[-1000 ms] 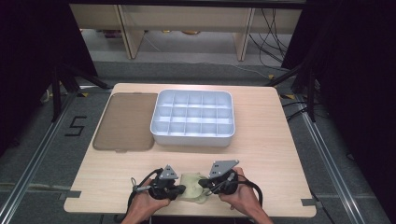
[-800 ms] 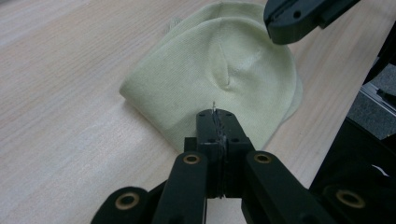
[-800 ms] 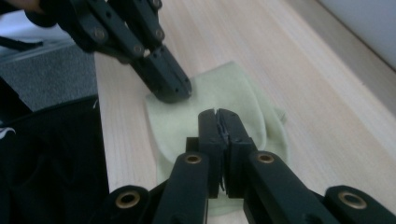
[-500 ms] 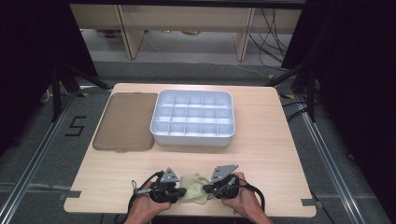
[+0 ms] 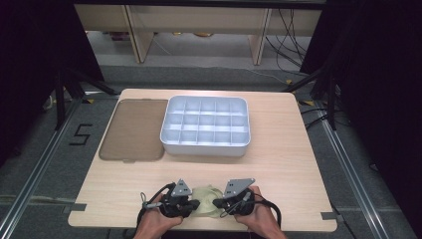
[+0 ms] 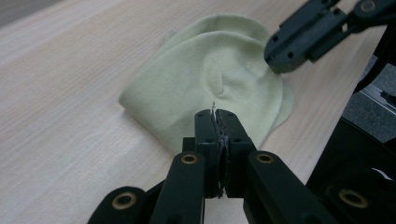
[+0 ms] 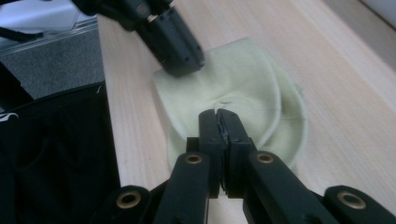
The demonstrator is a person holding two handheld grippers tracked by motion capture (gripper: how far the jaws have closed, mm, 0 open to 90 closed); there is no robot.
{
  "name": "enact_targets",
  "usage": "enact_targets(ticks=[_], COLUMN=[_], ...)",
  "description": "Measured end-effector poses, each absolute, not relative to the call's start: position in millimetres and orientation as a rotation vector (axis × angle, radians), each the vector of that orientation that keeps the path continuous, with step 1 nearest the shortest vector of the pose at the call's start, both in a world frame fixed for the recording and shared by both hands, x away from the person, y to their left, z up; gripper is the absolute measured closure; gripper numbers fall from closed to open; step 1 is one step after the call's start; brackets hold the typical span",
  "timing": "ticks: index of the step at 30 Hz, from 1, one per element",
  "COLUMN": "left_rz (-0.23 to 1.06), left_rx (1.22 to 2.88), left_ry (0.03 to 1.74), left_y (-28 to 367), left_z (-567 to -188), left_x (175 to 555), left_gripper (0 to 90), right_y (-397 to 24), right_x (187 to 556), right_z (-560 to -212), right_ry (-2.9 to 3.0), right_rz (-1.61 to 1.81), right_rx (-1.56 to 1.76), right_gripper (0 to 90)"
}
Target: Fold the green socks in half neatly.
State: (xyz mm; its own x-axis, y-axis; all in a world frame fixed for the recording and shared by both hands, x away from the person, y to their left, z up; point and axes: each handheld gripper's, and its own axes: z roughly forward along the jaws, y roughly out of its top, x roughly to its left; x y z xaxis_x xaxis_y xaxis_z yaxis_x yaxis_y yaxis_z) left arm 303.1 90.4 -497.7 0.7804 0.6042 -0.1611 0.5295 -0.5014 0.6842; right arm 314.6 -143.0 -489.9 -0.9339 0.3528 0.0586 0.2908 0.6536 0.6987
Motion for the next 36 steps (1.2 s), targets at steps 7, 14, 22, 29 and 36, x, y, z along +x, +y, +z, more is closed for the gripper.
enact_targets(ticks=[7, 14, 22, 29, 36], left_rz=[0.123, 0.068, 0.047, 0.012, 0.007], left_rx=[2.169, 2.122, 2.105, 2.101, 2.113], left_ry=[0.872, 0.976, 1.023, 1.060, 1.074], left_y=[96.3, 104.2, 110.8, 110.0, 108.7], left_z=[-496.9, -494.5, -496.4, -497.4, -499.2], left_x=[303.4, 299.9, 298.1, 297.0, 298.2], left_gripper=[84.8, 61.6, 52.5, 49.2, 47.5], right_y=[-140.1, -146.5, -154.3, -161.4, -165.6], right_x=[315.9, 316.0, 316.2, 314.9, 313.2], right_z=[-498.9, -488.3, -485.2, -483.7, -483.2], right_ry=[2.810, 2.770, 2.746, 2.717, 2.712], right_rz=[1.106, 1.171, 1.181, 1.201, 1.201], right_rx=[0.524, 0.567, 0.569, 0.592, 0.622], right_gripper=[89.1, 88.7, 88.0, 87.1, 86.2])
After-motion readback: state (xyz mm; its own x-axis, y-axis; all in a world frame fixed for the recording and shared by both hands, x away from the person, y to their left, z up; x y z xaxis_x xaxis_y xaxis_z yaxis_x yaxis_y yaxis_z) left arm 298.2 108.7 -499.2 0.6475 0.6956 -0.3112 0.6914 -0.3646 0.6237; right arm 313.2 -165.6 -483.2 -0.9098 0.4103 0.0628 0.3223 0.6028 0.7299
